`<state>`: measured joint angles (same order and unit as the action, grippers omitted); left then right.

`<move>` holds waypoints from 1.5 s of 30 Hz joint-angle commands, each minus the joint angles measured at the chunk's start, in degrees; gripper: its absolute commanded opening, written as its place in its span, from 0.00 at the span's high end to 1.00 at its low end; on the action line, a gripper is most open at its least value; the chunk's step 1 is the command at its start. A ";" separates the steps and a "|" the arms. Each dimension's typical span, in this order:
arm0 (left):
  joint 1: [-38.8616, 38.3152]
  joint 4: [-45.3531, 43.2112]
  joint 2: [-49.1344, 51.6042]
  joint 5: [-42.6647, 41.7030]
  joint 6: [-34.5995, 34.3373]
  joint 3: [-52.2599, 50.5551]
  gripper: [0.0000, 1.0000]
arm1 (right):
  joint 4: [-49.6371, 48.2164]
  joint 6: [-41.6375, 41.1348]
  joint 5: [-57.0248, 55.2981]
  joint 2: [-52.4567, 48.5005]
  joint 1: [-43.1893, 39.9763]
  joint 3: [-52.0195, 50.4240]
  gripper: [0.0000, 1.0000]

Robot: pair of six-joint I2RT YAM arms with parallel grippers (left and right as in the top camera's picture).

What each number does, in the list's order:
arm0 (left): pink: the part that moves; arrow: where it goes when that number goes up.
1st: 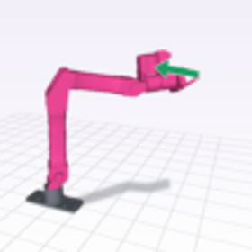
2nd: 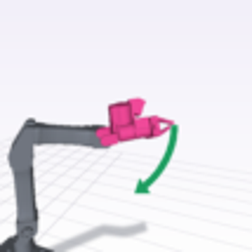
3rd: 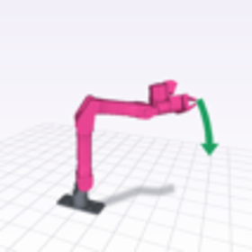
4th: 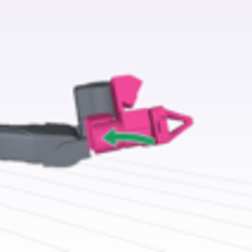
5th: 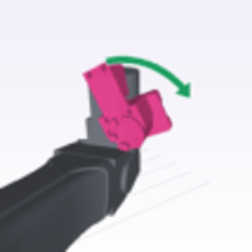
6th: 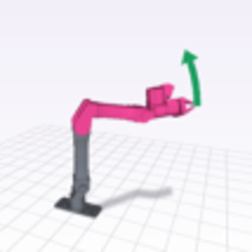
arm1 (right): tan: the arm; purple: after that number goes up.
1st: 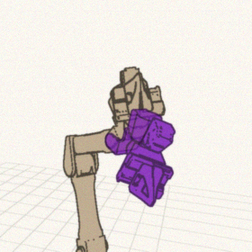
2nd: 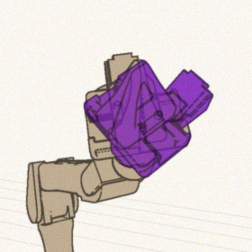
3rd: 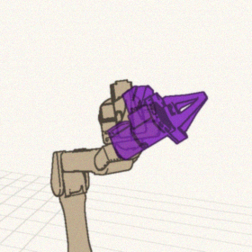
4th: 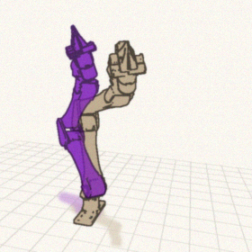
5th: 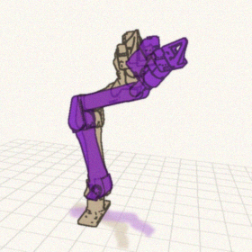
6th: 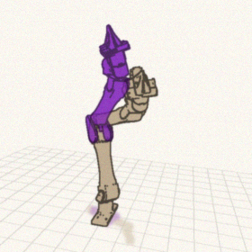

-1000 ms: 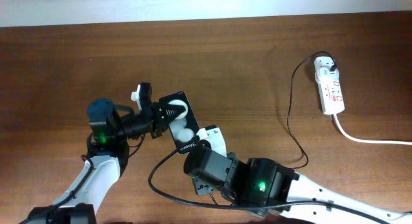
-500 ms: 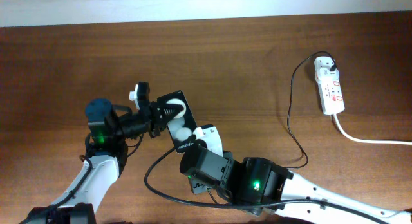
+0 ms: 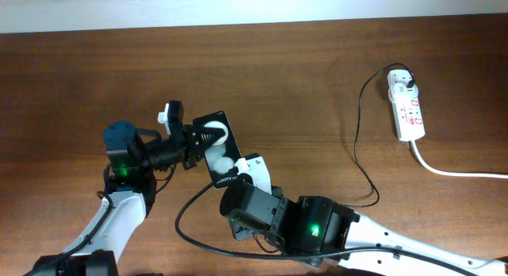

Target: Plug charger to phone and switch on socket

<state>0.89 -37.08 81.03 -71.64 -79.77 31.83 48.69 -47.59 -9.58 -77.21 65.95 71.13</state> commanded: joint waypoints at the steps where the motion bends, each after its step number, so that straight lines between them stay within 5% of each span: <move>1: -1.22 -0.17 -0.15 -6.60 0.57 0.50 1.00 | -1.73 0.79 -4.61 -0.15 -0.44 0.44 0.89; 12: -1.84 -0.20 -0.15 2.03 7.43 0.52 1.00 | 3.45 0.81 -4.70 5.62 -0.46 0.46 0.54; 20: -6.73 0.98 -0.13 11.47 10.99 3.98 1.00 | 12.70 0.59 -12.83 19.41 -0.46 0.44 0.41; 25: -10.60 23.43 2.69 18.56 24.20 15.91 1.00 | 17.53 0.55 -16.44 29.05 -0.46 0.44 0.41; 35: -15.69 50.82 31.10 20.39 48.46 48.00 1.00 | 23.52 0.55 -18.10 31.91 -0.46 0.44 0.41; 45: -18.62 53.70 51.15 22.18 54.95 58.31 1.00 | 23.61 0.57 -18.14 31.85 -0.46 0.44 0.41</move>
<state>-17.61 16.73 129.97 -49.67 -28.58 88.23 72.23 -46.74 -26.55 -45.36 65.71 71.16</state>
